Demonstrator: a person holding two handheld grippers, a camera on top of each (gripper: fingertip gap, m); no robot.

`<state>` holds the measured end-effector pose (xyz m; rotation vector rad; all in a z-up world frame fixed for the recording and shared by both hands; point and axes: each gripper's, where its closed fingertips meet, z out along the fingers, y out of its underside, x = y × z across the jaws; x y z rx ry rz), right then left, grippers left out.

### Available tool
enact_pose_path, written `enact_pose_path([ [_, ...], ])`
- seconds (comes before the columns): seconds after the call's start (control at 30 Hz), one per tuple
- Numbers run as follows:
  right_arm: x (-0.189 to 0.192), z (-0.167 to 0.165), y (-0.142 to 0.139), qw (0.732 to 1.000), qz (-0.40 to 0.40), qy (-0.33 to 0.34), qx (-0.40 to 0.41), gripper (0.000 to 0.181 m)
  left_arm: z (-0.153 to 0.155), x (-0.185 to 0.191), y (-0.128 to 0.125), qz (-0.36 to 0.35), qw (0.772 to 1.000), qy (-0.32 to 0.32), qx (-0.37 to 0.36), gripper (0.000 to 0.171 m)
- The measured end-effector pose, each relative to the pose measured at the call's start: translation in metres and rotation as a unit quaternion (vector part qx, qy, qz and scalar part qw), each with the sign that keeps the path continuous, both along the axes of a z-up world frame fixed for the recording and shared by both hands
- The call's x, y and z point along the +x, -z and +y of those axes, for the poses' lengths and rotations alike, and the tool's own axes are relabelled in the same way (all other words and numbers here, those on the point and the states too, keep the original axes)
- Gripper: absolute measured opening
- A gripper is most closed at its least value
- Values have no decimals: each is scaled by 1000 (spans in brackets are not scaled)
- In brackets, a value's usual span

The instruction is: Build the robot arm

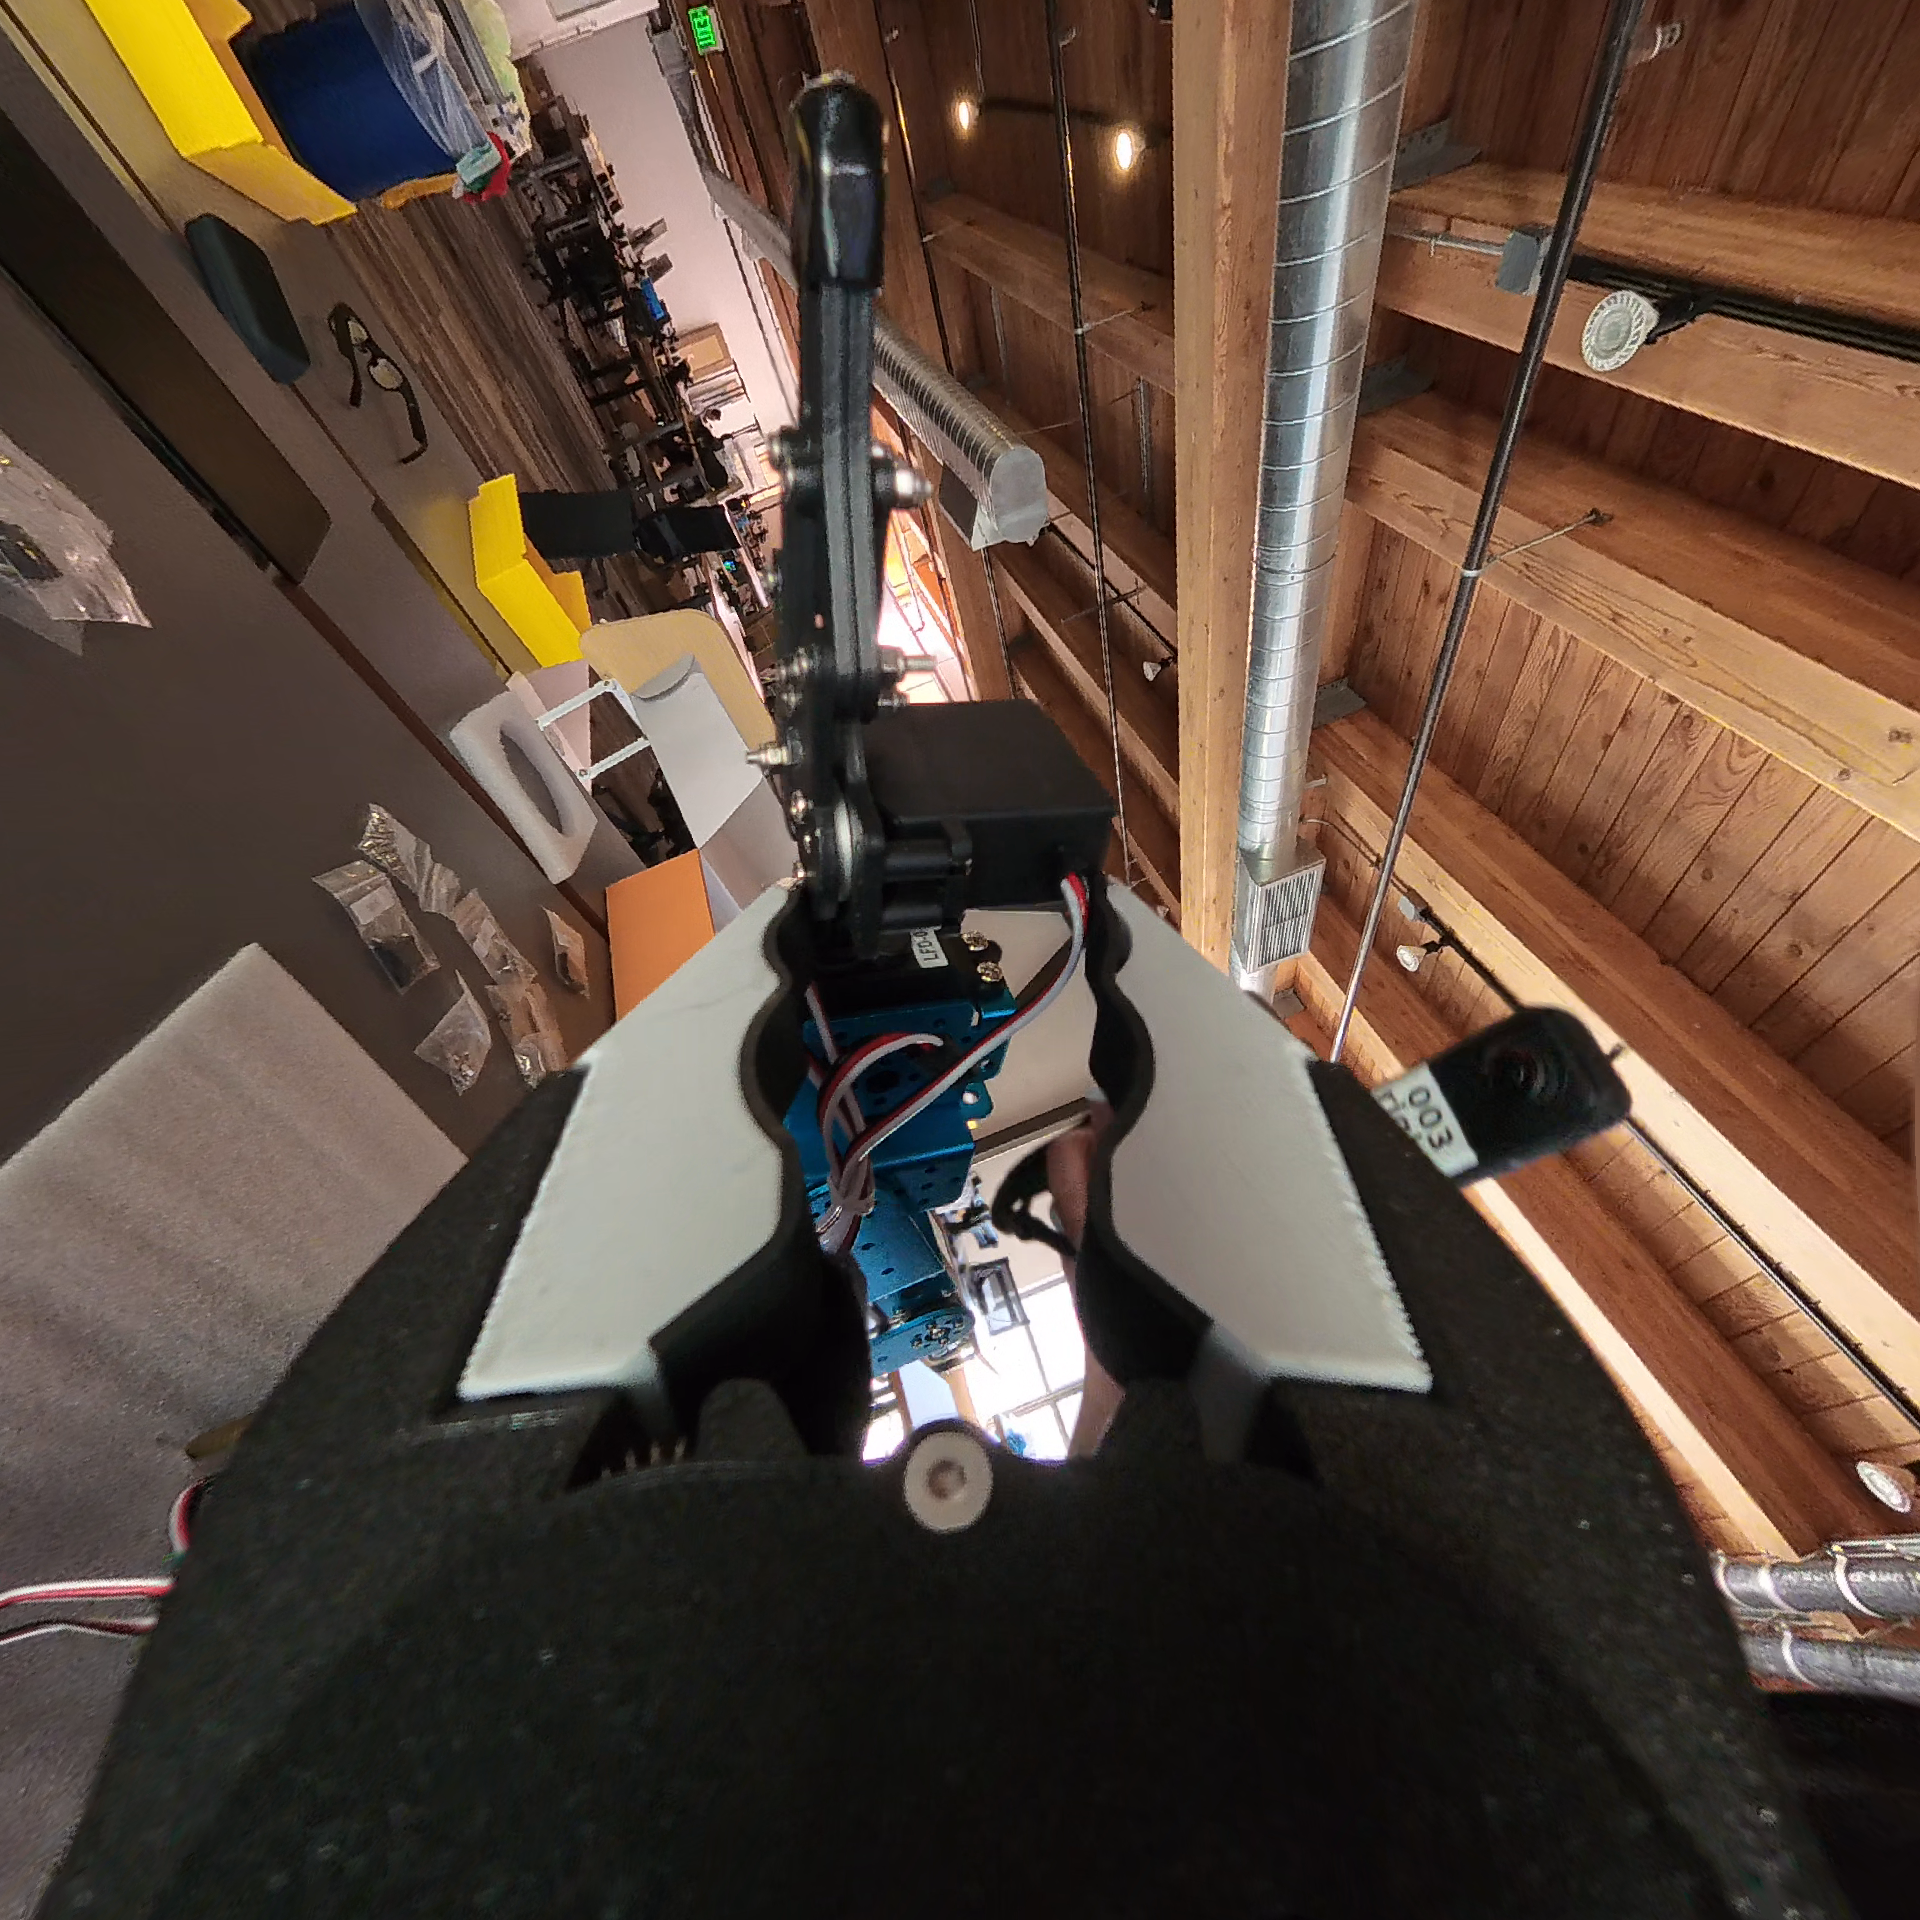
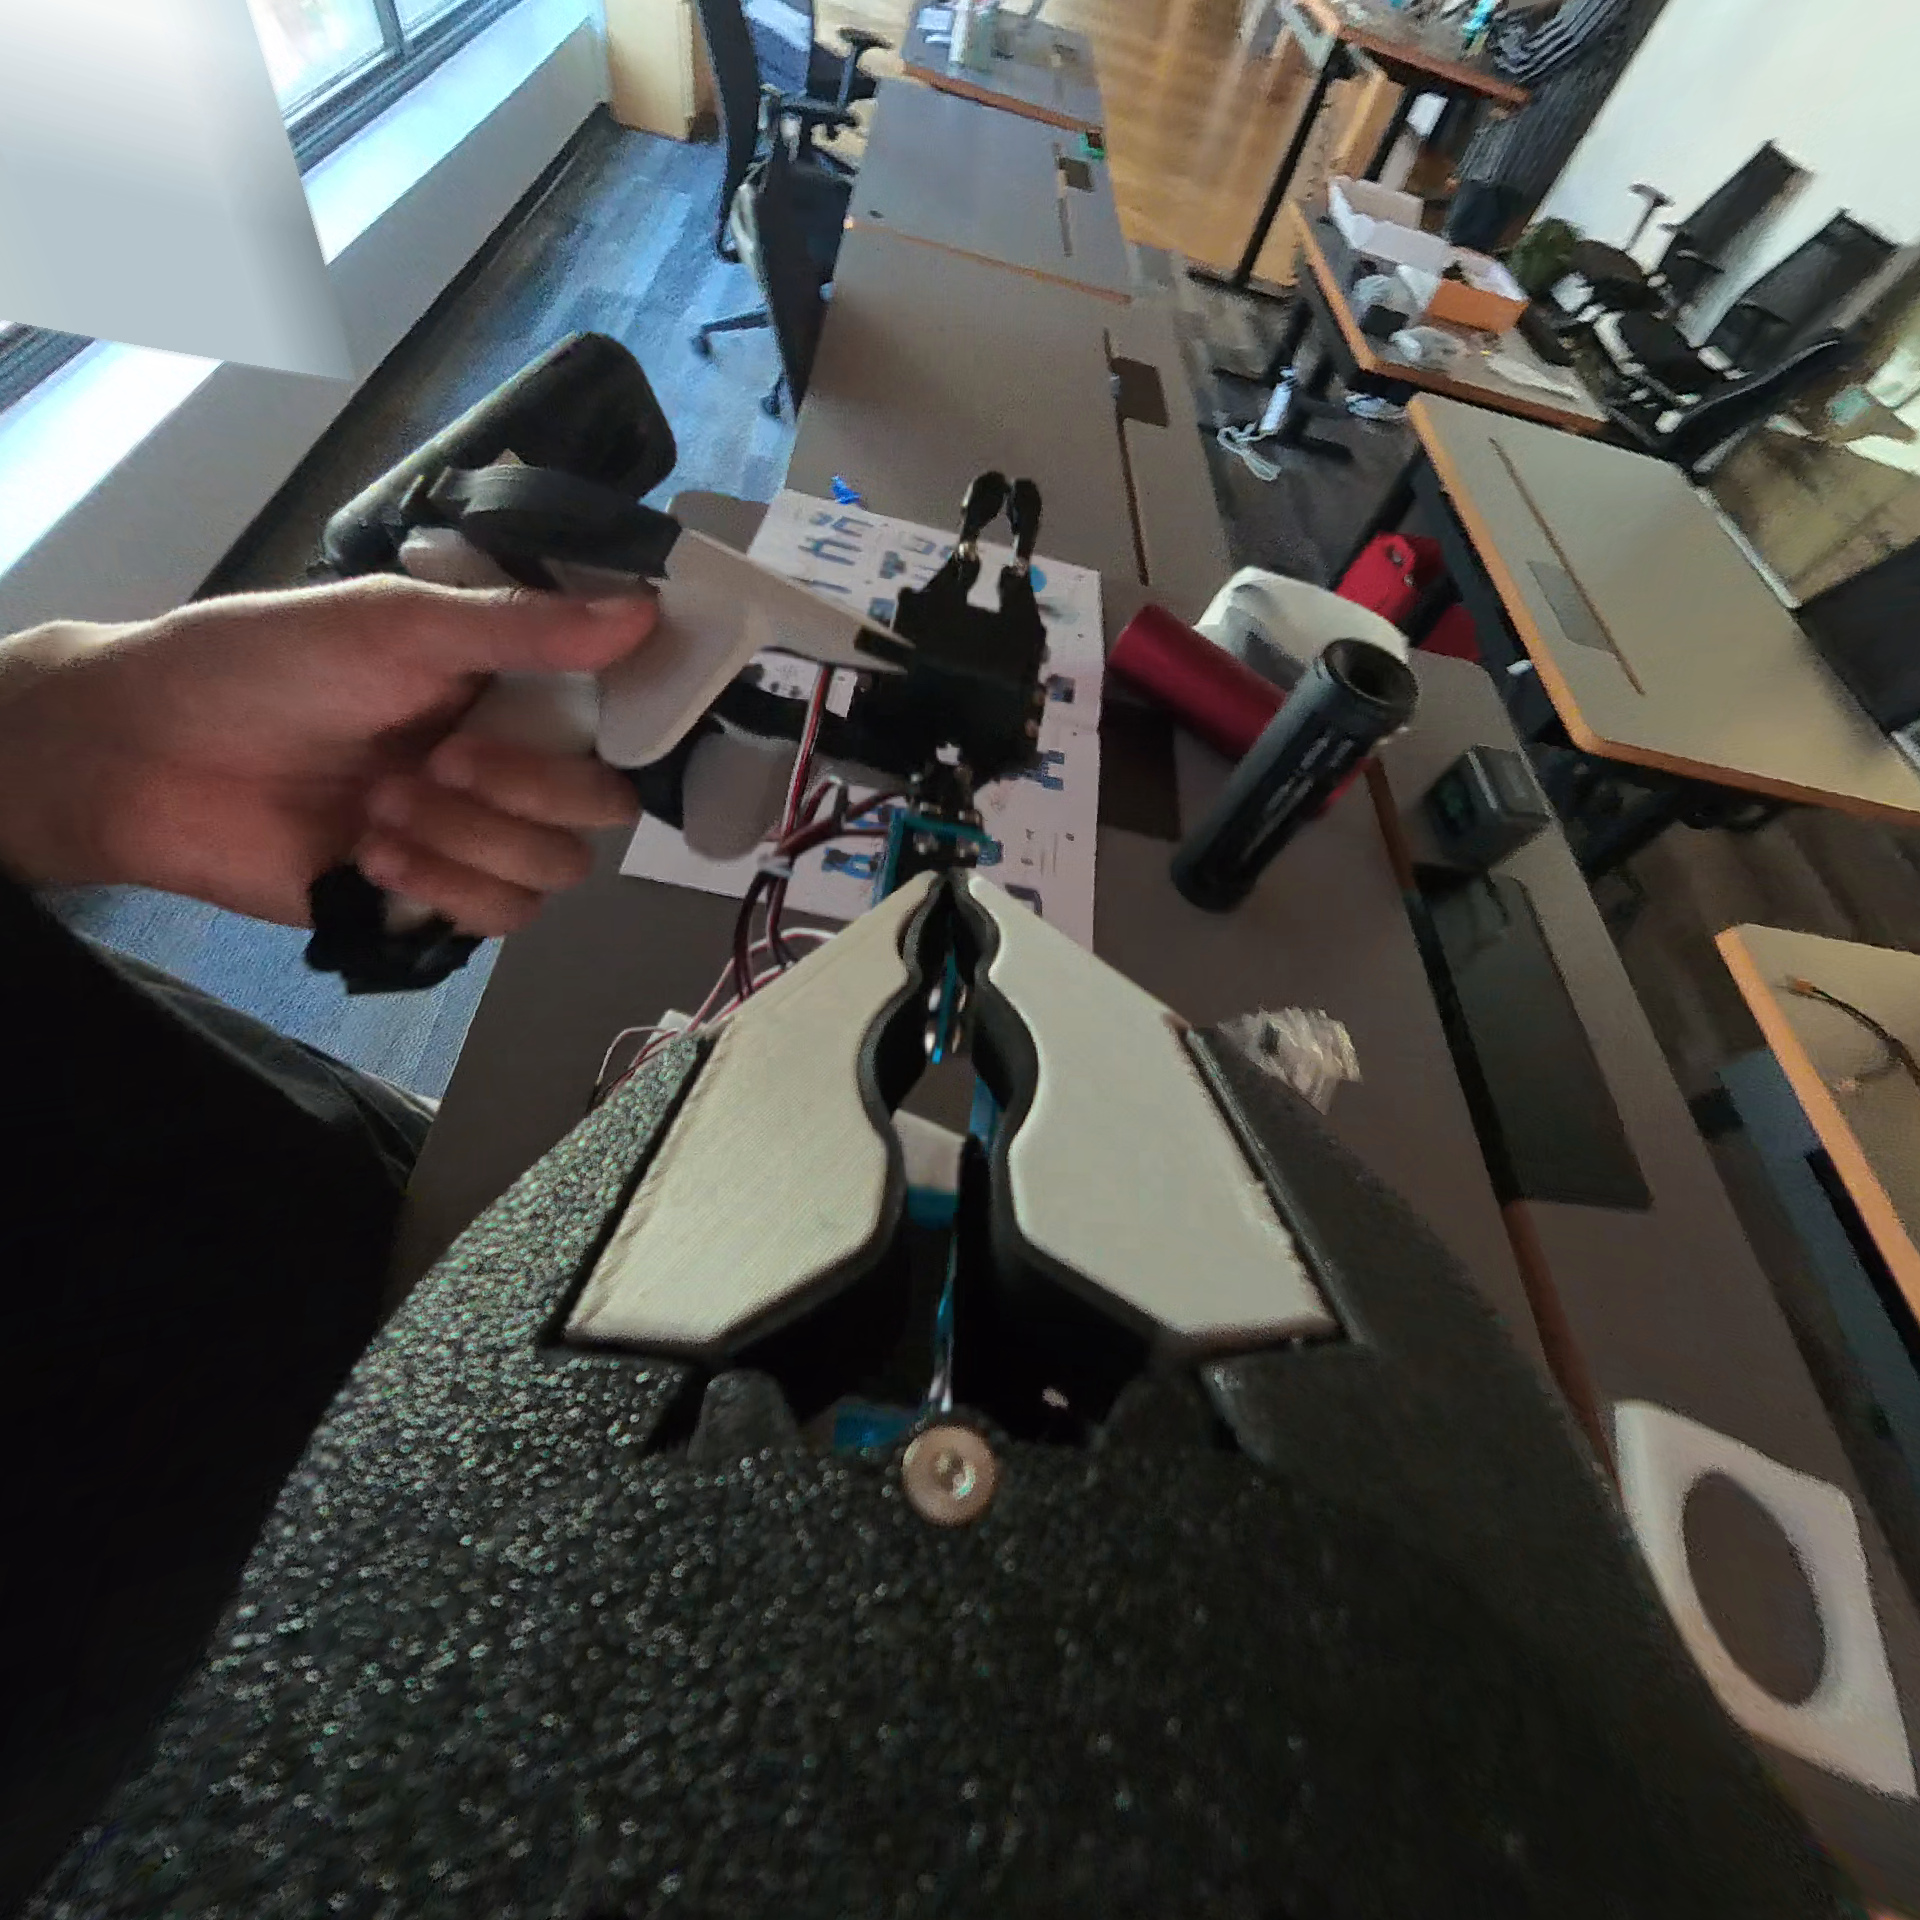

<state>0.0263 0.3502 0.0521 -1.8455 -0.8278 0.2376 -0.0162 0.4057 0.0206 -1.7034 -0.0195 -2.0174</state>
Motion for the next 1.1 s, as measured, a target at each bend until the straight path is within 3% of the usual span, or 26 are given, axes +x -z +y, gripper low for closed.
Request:
enact_pose_path([
  [0.1,-11,22,8,999,-12,-25,-30,0,1,1,0,-3,1000,1,-4,52],
  [0.2,16,22,6,999,-18,11,-29,0,3,0,1,-2,1000,0,-7,52],
  [0.33,86,-5,9,994,13,108,-32,0,5,0,2,-1,1000,2,-7,52],
  [0.4,101,-27,22,991,46,122,-40,0,6,1,3,0,1000,4,-9,52],
  [0.5,104,-52,60,987,76,127,-64,8,8,4,2,4,1000,8,-6,52],
  [0.6,122,-63,124,982,66,162,-69,12,10,4,3,3,1000,15,-10,52],
  [0.7,128,-62,172,969,125,159,-141,20,11,3,4,5,1000,22,-12,52],
  [0.77,127,-59,181,962,138,159,-175,28,10,3,4,5,1000,23,-13,52],
  [0.83,120,-65,163,974,121,142,-129,21,9,4,3,7,1000,24,-8,52],
  [0.97,94,-108,143,985,59,133,-88,26,10,6,3,5,1000,26,-6,52],
  [1.1,13,-132,159,979,115,110,-127,28,10,9,1,5,999,33,-4,52],
])
